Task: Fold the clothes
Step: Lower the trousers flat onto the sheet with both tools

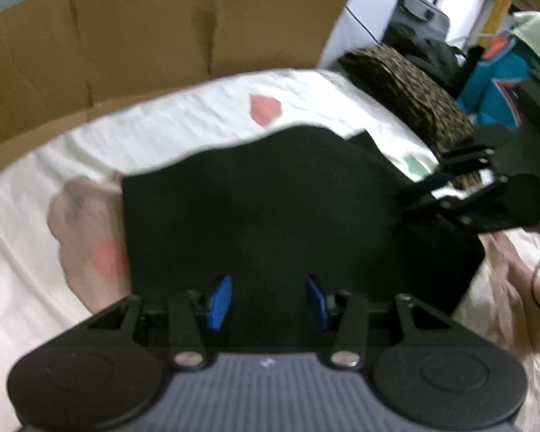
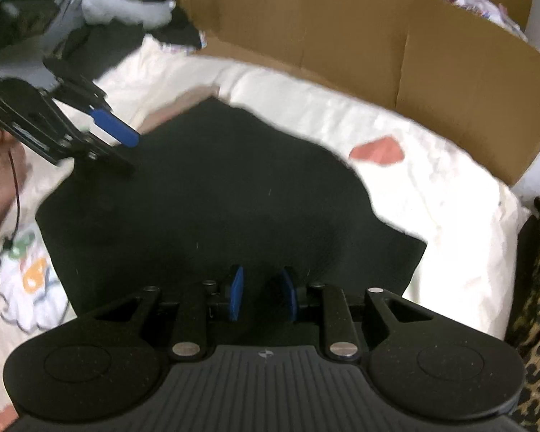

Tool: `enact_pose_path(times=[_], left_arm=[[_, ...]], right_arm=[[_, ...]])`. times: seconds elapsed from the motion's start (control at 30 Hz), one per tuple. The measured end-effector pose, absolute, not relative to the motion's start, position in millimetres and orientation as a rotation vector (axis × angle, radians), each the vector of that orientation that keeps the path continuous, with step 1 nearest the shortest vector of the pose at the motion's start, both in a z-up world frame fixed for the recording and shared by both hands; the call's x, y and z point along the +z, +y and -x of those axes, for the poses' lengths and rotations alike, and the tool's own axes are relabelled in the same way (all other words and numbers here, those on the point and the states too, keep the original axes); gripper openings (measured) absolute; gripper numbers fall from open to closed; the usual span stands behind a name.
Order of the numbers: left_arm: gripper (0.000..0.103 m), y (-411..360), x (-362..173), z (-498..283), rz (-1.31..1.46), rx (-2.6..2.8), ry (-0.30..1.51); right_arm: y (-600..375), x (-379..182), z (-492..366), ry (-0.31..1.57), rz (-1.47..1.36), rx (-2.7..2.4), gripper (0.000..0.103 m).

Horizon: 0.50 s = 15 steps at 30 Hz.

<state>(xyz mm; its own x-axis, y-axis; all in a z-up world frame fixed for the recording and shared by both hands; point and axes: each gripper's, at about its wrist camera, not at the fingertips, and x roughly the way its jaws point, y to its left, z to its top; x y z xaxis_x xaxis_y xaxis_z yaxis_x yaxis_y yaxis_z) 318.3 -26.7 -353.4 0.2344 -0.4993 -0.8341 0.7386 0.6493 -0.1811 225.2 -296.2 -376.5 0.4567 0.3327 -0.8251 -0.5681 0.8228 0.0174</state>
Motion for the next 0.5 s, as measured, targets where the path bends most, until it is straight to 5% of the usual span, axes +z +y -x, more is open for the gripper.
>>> enact_pose_path(times=[0.5], left_arm=[[0.048, 1.6, -378.5, -297.5, -0.326, -0.786, 1.180]], right_arm=[[-318.5, -393.9, -214.1, 1.009, 0.336, 0.551, 0.028]])
